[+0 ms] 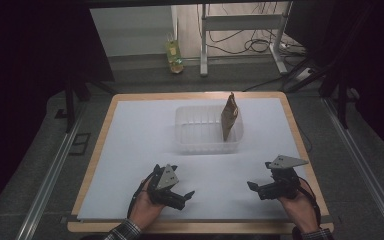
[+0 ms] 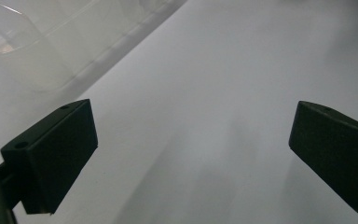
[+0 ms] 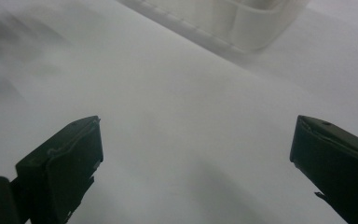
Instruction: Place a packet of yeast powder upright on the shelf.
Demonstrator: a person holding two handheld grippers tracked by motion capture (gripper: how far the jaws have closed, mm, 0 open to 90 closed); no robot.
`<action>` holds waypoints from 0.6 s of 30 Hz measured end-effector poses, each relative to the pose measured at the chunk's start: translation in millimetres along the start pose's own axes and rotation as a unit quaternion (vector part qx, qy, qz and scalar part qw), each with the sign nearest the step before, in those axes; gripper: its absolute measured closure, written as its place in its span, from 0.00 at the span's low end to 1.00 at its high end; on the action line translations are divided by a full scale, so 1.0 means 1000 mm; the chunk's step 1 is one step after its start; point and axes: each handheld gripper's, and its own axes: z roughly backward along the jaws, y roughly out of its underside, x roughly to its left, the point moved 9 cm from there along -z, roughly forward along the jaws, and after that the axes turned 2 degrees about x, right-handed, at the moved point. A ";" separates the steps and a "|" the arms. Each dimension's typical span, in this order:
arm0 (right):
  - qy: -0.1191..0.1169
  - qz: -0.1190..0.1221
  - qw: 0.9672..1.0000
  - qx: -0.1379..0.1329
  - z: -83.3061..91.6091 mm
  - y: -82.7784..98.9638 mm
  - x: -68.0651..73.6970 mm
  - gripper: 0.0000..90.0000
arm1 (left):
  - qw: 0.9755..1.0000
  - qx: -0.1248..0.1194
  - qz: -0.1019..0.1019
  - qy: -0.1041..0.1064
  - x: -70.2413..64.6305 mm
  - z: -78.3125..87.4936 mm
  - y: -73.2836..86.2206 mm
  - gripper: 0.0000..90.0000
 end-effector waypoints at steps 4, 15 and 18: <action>0.010 -0.006 1.000 0.002 0.005 0.006 -0.005 0.03 | 1.000 0.000 0.000 0.000 0.000 0.000 0.000 0.01; 0.035 -0.019 0.999 0.014 0.019 0.026 -0.017 0.03 | 1.000 0.002 -0.002 0.001 -0.001 -0.001 0.001 0.01; 0.039 -0.026 0.999 0.015 0.022 0.031 -0.021 0.03 | 1.000 0.002 -0.002 0.001 -0.001 -0.002 0.001 0.01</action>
